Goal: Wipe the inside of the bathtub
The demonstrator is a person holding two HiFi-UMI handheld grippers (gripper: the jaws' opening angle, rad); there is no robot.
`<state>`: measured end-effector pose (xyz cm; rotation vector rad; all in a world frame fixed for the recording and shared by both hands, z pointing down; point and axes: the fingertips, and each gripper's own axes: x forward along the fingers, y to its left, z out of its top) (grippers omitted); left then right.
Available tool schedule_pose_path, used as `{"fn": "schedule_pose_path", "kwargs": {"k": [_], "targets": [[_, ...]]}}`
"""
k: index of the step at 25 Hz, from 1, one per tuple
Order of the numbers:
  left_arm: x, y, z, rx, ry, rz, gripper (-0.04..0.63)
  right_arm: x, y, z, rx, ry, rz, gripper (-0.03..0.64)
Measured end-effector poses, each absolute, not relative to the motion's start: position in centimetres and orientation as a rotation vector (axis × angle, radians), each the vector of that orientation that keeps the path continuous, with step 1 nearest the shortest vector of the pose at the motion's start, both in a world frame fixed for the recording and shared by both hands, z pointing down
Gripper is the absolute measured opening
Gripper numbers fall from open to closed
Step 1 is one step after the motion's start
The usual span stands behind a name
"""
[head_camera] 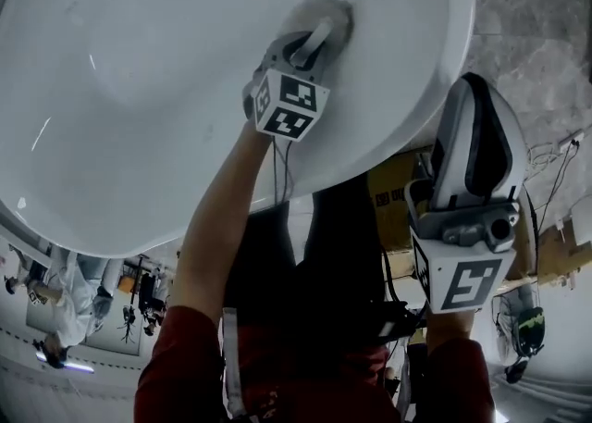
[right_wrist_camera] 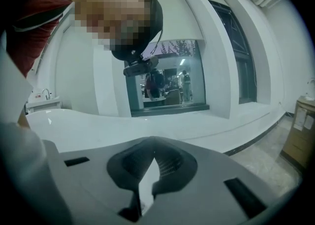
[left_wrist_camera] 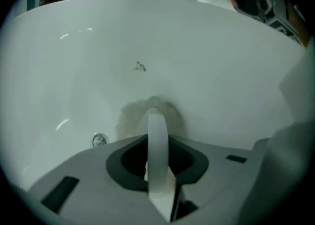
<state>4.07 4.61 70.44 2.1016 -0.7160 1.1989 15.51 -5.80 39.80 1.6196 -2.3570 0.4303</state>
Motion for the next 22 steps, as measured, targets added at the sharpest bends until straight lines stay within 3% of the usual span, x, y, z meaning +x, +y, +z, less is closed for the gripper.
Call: {"fn": "schedule_pose_path", "kwargs": {"k": [13,22], "targets": [[-1.1,3.3,81.8,1.917,-0.823,1.307,0.091,14.5,-8.0,39.4,1.584,-2.432,0.383,0.012],[-2.0,2.1,84.0,1.881,-0.834,1.422,0.091,13.4,-8.9,39.1,1.555,-2.472,0.347,0.012]]}}
